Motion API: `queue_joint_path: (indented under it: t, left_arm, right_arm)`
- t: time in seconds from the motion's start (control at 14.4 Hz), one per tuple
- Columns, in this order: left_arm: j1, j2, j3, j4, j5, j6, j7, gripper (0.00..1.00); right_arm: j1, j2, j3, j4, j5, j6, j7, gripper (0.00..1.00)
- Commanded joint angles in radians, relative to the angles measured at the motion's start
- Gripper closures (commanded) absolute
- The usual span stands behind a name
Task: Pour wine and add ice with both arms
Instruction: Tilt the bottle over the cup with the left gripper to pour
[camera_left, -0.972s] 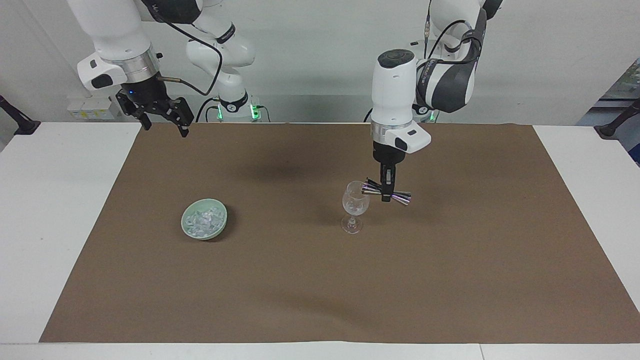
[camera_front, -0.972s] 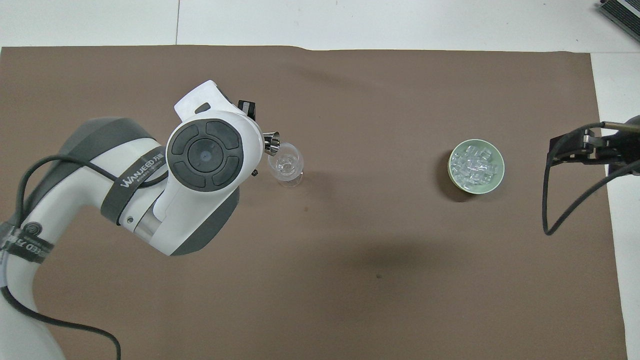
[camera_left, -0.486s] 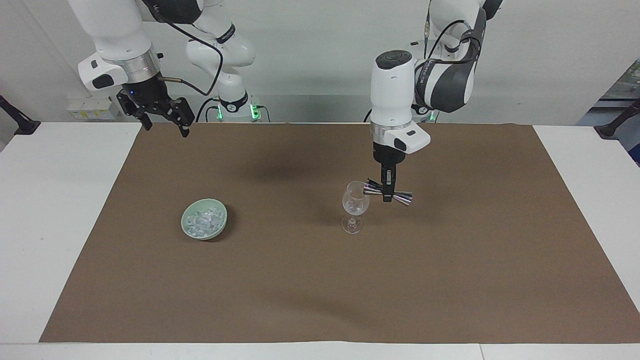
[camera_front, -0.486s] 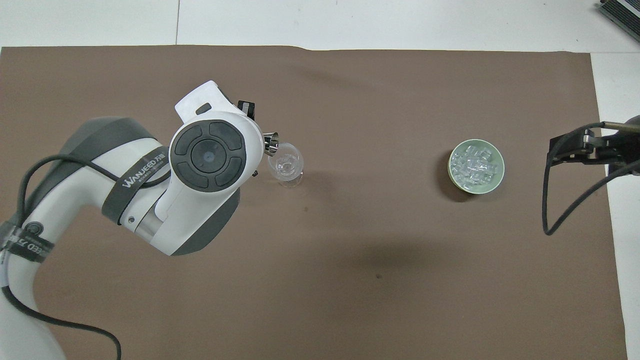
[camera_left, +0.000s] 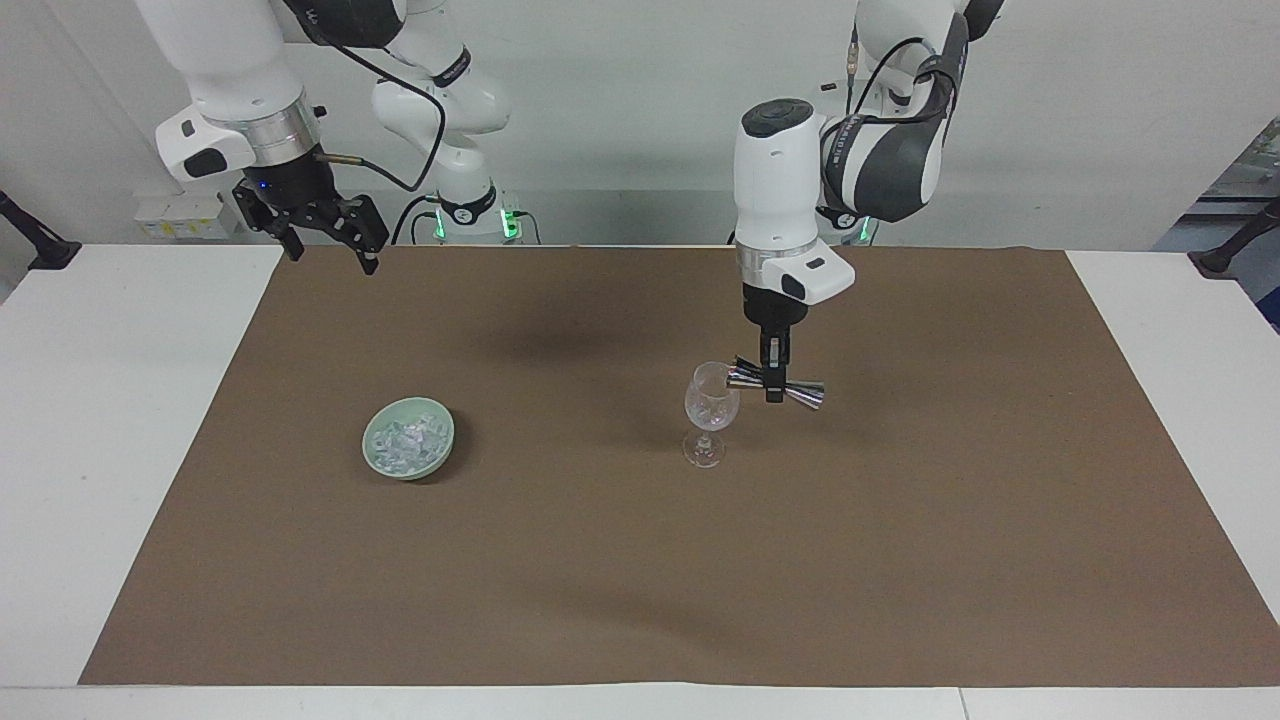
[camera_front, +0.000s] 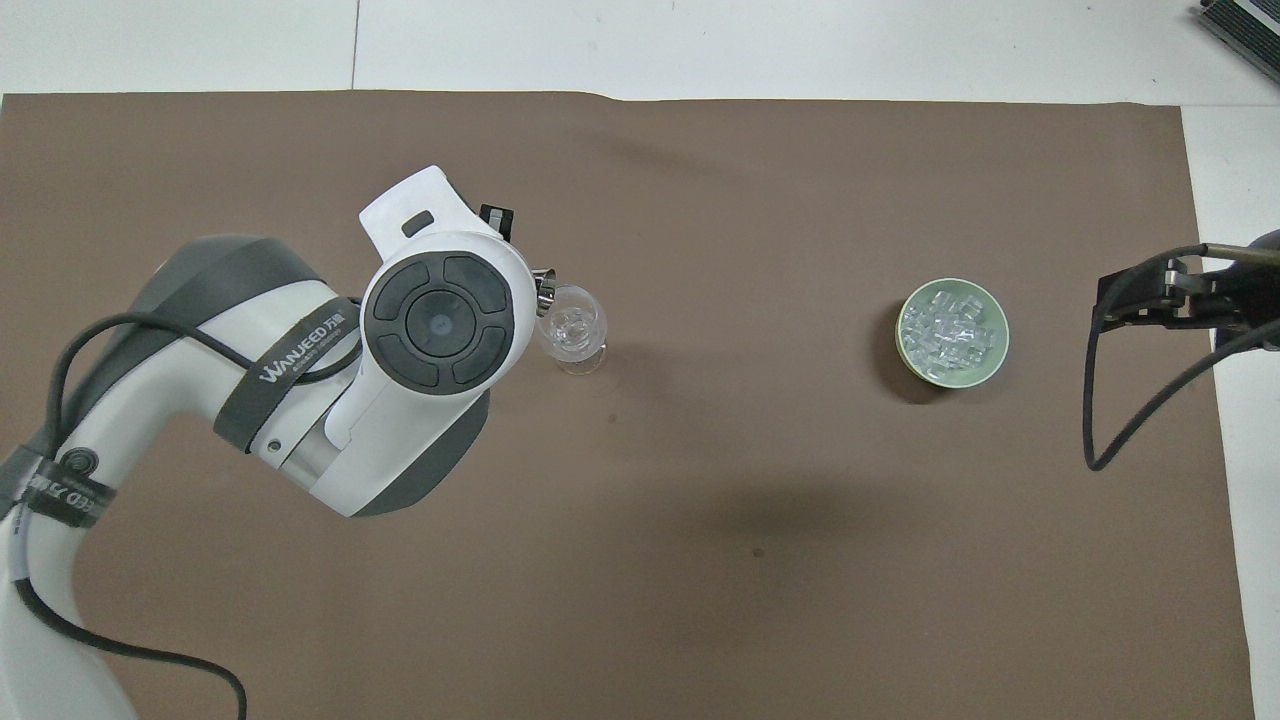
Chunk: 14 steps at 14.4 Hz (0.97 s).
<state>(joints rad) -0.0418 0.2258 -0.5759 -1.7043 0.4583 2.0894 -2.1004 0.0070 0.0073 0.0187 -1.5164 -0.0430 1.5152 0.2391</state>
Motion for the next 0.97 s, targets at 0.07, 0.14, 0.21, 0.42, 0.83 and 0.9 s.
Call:
queue_joint_path:
  t: [0.07,0.14,0.21,0.42,0.83,0.9]
  left_arm:
    - [-0.023,0.017,0.007,0.032,0.025,-0.032,-0.02,1.0]
    - [-0.024,0.017,0.007,0.035,0.025,-0.034,-0.02,1.0]
    - [-0.024,0.017,0.007,0.035,0.025,-0.035,-0.02,1.0]
    - [-0.029,0.02,0.007,0.037,0.025,-0.045,-0.02,1.0]
    - [-0.046,0.036,0.007,0.075,0.055,-0.078,-0.02,1.0]
    - [-0.046,0.038,0.005,0.08,0.062,-0.08,-0.02,1.0]
  right_arm:
    - [-0.015,-0.003,0.006,-0.008,0.029,0.017,-0.023,0.0]
    - [-0.015,-0.003,0.006,-0.008,0.029,0.017,-0.023,0.0]
    - [-0.015,-0.003,0.006,-0.008,0.029,0.019,-0.023,0.0]
    - [-0.015,-0.004,0.006,-0.01,0.029,0.016,-0.034,0.0]
    - [-0.015,-0.006,0.006,-0.013,0.029,0.007,-0.04,0.0]
    - [-0.015,-0.006,0.006,-0.013,0.029,0.008,-0.04,0.0]
